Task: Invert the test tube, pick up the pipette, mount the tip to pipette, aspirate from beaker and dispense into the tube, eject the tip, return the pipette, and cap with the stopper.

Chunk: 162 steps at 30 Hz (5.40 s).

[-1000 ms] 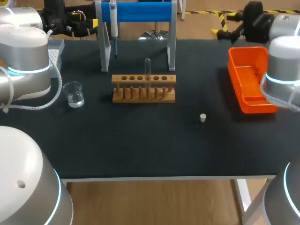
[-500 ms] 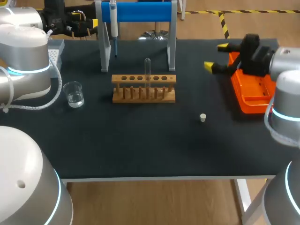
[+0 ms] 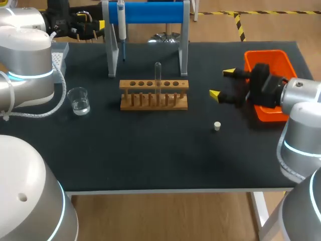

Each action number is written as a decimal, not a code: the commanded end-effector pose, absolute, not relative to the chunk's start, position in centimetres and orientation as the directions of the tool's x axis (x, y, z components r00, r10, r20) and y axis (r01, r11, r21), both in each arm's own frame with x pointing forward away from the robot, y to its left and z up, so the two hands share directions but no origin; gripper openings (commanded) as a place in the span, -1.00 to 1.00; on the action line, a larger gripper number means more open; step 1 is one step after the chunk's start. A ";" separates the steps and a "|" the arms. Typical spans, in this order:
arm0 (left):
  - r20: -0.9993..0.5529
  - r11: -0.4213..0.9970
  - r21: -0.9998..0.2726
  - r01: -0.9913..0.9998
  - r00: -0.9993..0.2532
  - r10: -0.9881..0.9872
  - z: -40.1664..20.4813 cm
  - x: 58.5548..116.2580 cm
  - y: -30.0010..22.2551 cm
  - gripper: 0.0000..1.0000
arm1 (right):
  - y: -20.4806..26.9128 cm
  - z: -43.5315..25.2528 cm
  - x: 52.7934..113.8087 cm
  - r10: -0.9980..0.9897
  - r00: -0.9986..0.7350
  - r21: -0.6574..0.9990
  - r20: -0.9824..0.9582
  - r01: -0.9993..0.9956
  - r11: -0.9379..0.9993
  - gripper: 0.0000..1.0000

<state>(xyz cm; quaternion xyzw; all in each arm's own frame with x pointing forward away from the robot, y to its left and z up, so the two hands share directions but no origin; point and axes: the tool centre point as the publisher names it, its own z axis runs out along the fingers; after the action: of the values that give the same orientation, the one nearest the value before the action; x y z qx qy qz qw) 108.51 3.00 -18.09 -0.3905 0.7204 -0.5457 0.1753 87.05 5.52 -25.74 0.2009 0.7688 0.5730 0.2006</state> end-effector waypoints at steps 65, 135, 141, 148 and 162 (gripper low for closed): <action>-0.028 0.140 -0.987 -0.082 -0.767 -0.641 -23.8 87.0 -8.0 1.00 | 6.8 -25.7 88.2 0.482 -0.874 0.971 -0.057 0.063 0.229 1.00; -0.028 0.140 -0.987 -0.082 -0.767 -0.641 -23.8 87.0 -8.0 1.00 | 23.7 -27.1 93.6 -0.096 -0.995 1.000 0.017 0.016 0.017 0.91; -0.028 0.140 -0.987 -0.082 -0.767 -0.641 -23.8 87.0 -8.0 1.00 | 24.1 -27.2 93.6 -0.105 -0.994 1.000 0.017 0.015 0.019 0.76; -0.028 0.140 -0.987 -0.082 -0.767 -0.641 -23.8 87.0 -8.0 1.00 | 24.6 -27.3 93.8 -0.113 -0.993 1.000 0.018 0.016 0.016 0.70; -0.028 0.140 -0.987 -0.082 -0.767 -0.641 -23.8 87.0 -8.0 1.00 | 25.0 -27.5 94.2 -0.125 -0.992 1.000 0.028 0.027 0.008 0.25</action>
<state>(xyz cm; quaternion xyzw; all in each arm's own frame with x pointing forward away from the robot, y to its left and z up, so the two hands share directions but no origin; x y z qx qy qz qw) 87.07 -8.00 -23.64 -0.2512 0.7214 -0.6036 0.2284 93.78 24.92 -27.22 -0.0318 0.7091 0.7025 -0.0509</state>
